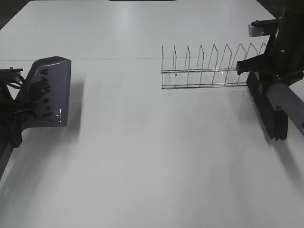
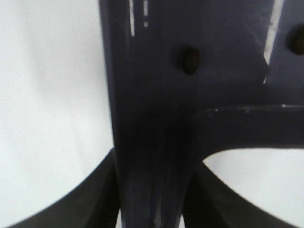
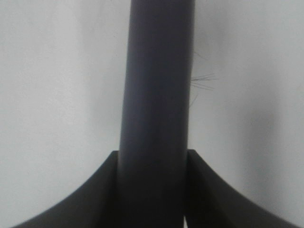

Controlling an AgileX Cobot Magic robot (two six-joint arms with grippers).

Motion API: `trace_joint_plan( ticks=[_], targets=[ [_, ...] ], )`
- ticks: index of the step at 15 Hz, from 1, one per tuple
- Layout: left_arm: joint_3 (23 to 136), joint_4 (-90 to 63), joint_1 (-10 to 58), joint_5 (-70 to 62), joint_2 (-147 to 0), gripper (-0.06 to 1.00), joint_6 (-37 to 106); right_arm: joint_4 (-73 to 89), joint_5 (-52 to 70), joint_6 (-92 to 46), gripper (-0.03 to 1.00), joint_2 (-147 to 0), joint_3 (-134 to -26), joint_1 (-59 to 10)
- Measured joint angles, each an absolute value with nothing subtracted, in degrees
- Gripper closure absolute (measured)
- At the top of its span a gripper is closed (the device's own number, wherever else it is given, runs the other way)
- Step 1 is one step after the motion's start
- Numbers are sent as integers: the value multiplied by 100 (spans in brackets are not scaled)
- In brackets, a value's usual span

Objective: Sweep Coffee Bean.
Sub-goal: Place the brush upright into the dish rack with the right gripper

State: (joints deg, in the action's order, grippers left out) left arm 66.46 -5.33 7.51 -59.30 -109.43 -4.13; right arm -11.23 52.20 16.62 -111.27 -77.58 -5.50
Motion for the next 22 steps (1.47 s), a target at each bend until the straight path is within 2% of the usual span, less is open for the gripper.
trace_joint_plan(
  ticks=[5,13,22],
  targets=[
    [6646,-338,751,-5930,-10943,61,-413,-762,5346,1381,66,-11660,-8377,-458],
    [6646,-338,751,-5930,-10943,61,-413,-619,5752,1220,66,-12857,-10313,-143],
    [6646,-338,751,-5821,-10943,61,-413,-476,5873,985,66,-13012,-10880,-29]
  ],
)
